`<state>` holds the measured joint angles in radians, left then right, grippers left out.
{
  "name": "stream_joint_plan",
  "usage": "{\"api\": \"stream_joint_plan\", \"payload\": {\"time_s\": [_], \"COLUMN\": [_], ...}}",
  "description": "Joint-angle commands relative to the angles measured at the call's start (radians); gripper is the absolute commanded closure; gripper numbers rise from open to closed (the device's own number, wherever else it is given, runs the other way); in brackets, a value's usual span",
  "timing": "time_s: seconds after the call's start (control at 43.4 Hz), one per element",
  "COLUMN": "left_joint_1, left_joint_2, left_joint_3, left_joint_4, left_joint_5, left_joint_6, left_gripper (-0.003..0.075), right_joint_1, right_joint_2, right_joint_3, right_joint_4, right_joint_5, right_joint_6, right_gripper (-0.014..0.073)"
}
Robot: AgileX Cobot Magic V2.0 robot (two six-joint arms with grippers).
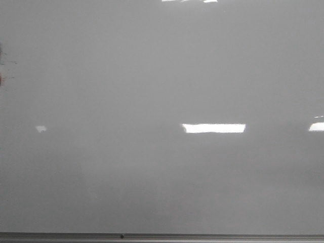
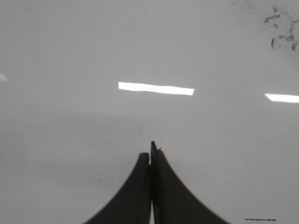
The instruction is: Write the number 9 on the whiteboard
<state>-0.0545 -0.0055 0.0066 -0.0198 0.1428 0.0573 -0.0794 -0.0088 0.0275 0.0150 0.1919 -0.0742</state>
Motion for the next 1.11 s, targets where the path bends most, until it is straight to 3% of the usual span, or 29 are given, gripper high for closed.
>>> {"api": "stream_joint_plan", "payload": {"time_s": [0.0, 0.161, 0.23, 0.299, 0.576, 0.852, 0.944, 1.082], "left_joint_1": [-0.008, -0.008, -0.008, -0.008, -0.008, -0.008, -0.008, -0.008], "left_joint_2": [-0.004, -0.004, -0.004, -0.004, 0.156, 0.375, 0.387, 0.4], "left_joint_3": [0.001, 0.001, -0.008, -0.049, -0.362, -0.45, -0.45, -0.45], "left_joint_4": [-0.002, -0.002, -0.012, -0.031, 0.013, 0.02, 0.02, 0.02], "left_joint_5": [-0.109, -0.185, -0.307, -0.34, 0.015, 0.019, 0.019, 0.013], "left_joint_6": [-0.01, -0.01, -0.01, -0.01, -0.01, -0.01, -0.01, -0.01], "left_gripper": [0.0739, 0.0739, 0.0739, 0.0739, 0.0739, 0.0732, 0.0633, 0.0302], "right_joint_1": [-0.007, -0.007, -0.007, -0.007, -0.007, -0.007, -0.007, -0.007], "right_joint_2": [-0.019, -0.019, -0.019, -0.019, 0.094, 0.238, 0.238, 0.238], "right_joint_3": [-0.004, -0.009, -0.049, -0.112, -0.436, -0.518, -0.518, -0.518], "right_joint_4": [-0.002, 0.006, 0.033, 0.056, 0.092, 0.101, 0.101, 0.101], "right_joint_5": [-0.096, -0.192, -0.184, -0.144, 0.158, 0.177, 0.191, 0.196], "right_joint_6": [-0.002, -0.002, -0.001, -0.001, -0.001, -0.001, -0.001, -0.001], "right_gripper": [0.0652, 0.0652, 0.0652, 0.0652, 0.0652, 0.0638, 0.0512, 0.0196]}}
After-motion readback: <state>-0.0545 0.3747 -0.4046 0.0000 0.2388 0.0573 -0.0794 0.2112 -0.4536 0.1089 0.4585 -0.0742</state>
